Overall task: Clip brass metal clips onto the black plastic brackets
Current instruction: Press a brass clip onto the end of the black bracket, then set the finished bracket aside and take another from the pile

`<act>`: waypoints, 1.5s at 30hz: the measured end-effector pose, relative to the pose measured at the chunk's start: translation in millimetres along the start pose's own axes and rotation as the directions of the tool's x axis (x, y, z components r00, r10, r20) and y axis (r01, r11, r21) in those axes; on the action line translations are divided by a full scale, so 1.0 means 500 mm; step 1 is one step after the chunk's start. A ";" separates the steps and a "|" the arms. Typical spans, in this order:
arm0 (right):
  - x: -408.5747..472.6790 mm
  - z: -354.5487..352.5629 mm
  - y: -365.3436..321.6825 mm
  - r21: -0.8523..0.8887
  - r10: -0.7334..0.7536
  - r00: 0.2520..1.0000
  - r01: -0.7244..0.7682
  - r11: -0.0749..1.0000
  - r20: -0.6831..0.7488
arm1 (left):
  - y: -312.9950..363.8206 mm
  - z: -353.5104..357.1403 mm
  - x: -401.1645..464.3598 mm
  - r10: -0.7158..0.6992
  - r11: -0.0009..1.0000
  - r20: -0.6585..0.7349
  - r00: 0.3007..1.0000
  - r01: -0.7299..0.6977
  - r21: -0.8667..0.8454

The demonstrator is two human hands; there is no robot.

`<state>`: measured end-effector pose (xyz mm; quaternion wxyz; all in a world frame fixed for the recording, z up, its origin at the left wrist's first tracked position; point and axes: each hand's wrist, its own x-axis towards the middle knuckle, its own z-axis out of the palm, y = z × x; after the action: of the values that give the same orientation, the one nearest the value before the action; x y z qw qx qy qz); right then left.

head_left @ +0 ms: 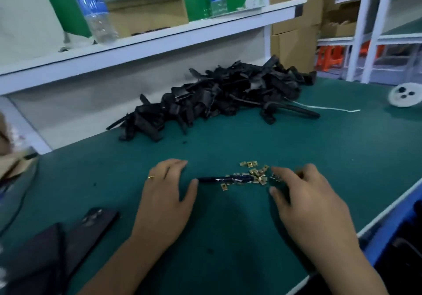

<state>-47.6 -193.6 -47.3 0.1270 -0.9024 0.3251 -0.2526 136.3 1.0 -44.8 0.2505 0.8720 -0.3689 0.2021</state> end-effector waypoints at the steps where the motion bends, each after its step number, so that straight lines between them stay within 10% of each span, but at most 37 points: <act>1: 0.000 0.001 -0.001 -0.010 -0.021 1.000 0.021 1.000 0.007 | -0.008 0.005 0.016 -0.010 1.000 0.001 1.000 0.010 0.001; 14: -0.003 -0.005 0.006 0.116 0.000 0.996 0.010 0.993 -0.084 | -0.156 0.078 0.262 -0.555 0.821 0.156 0.817 0.568 -0.059; 37: 0.012 -0.019 0.006 0.187 -0.004 0.999 -0.004 0.982 0.044 | -0.179 0.052 0.219 -0.531 0.804 0.030 0.847 0.514 -0.300; 45: -0.006 -0.018 0.005 0.328 0.078 0.997 -0.064 0.942 -0.029 | -0.067 -0.020 -0.005 -0.227 0.885 0.021 0.974 0.198 0.421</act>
<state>-55.6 -194.0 -41.6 0.2771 -0.8510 0.3137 -0.3171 158.0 28.2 -48.0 0.0664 0.9468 -0.2280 0.2170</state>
